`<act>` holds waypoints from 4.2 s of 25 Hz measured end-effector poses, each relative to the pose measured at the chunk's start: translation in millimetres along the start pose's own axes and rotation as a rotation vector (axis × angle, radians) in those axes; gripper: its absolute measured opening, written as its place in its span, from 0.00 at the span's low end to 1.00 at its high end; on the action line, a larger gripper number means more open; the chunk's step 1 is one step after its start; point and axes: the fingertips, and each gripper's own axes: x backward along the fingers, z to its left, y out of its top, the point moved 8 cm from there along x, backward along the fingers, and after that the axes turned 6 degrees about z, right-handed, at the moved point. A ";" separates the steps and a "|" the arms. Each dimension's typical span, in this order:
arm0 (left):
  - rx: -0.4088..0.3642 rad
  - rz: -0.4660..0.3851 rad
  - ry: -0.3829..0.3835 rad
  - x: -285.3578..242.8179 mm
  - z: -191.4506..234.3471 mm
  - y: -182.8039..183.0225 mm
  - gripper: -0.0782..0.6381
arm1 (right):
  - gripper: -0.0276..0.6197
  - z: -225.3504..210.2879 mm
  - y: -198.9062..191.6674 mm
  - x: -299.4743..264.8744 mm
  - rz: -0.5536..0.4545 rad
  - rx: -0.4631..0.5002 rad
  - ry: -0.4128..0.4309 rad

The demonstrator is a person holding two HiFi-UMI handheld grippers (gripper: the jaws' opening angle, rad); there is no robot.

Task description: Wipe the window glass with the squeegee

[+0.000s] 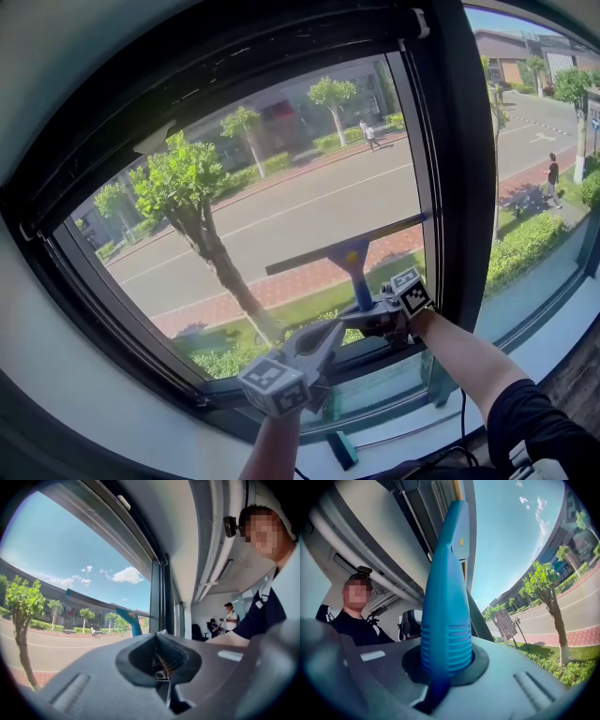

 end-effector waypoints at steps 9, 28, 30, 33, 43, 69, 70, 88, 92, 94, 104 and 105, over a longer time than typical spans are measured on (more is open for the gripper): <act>0.017 0.013 0.001 0.8 -0.1 -11.6 0.11 | 0.05 2.4 -38.0 3.6 -0.007 -0.102 0.002; 0.089 0.029 0.007 6.7 3.3 -42.3 0.11 | 0.05 -8.8 -119.1 8.0 -0.024 -0.277 -0.004; 0.093 0.028 0.008 7.1 3.8 -44.3 0.11 | 0.05 -9.8 -128.8 8.2 -0.039 -0.300 0.008; 0.101 0.029 0.009 7.1 5.4 -47.7 0.11 | 0.05 -11.4 -144.5 8.5 -0.058 -0.355 0.027; 0.136 0.062 0.006 5.0 5.9 -69.9 0.11 | 0.05 -15.7 -196.1 12.6 -0.073 -0.502 0.041; 0.190 0.090 0.055 18.9 8.5 -113.0 0.11 | 0.05 -4.5 -238.1 15.7 -0.052 -0.505 0.035; 0.189 0.095 0.060 20.1 7.1 -111.7 0.11 | 0.05 -4.0 -236.2 15.3 -0.043 -0.486 0.032; 0.136 0.019 0.036 80.2 39.2 -77.3 0.11 | 0.05 24.6 -60.2 -48.9 0.105 -0.075 -0.008; 0.089 -0.019 0.034 97.7 53.2 -46.3 0.11 | 0.05 44.4 12.8 -77.4 0.128 0.040 -0.004; 0.064 -0.021 0.026 105.0 53.7 -26.3 0.11 | 0.05 58.2 51.3 -93.9 0.126 0.102 0.006; -0.038 -0.057 -0.016 140.6 66.2 15.7 0.11 | 0.05 101.0 195.0 -168.8 0.137 0.287 0.004; -0.042 -0.052 -0.018 143.8 65.8 14.2 0.11 | 0.05 100.2 201.9 -174.0 0.138 0.285 -0.002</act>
